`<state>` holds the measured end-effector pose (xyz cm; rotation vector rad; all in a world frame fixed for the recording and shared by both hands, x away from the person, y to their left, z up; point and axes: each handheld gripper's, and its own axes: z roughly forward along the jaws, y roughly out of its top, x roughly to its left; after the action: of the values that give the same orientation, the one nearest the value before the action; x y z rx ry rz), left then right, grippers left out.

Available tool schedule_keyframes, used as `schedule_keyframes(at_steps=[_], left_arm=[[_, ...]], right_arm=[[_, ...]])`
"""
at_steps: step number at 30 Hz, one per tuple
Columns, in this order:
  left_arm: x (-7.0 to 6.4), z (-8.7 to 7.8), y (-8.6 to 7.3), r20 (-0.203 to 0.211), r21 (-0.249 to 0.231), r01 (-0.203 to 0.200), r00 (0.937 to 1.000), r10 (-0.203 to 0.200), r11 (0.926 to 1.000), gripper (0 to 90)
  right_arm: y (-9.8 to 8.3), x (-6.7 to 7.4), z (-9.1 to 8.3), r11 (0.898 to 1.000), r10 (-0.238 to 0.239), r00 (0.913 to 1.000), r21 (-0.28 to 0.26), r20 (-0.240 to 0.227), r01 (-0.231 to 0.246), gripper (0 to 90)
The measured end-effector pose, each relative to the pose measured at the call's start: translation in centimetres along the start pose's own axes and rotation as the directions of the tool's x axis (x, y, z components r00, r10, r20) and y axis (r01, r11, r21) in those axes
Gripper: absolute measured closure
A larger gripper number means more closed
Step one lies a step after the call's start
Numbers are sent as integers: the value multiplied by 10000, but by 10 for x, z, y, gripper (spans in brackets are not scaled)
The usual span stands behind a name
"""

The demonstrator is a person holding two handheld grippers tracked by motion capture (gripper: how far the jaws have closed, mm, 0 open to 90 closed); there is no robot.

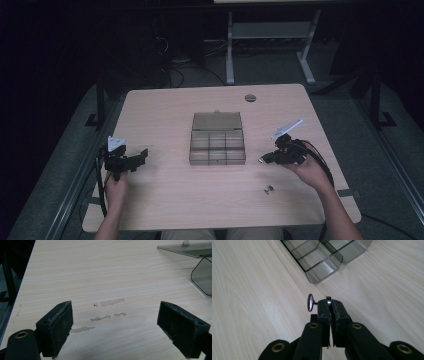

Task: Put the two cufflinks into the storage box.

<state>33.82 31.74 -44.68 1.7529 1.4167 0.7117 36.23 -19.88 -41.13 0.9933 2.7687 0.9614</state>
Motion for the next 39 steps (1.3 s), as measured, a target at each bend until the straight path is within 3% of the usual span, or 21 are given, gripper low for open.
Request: schedule_keyframes(at_steps=[12,29,34,39], left_arm=[[0,0,0,-3,-16,58,10000,-58,10000,128],[0,-1,0,-15,-45,86,10000,-86,10000,128],[1,0,0,-23,-114,166,9999,-166,9998,128],[1,0,0,-20,-100,137,9999,-137,9999,128]], right_arm=[[24,2,10,9997,-237,9980,-107,-589,231,860],[60,10,20,9974,-717,9925,-149,-987,706,860],[73,11,24,9945,-1044,9892,-133,-1031,1036,860],[85,11,28,9946,-1026,9874,-254,-1205,1003,861]])
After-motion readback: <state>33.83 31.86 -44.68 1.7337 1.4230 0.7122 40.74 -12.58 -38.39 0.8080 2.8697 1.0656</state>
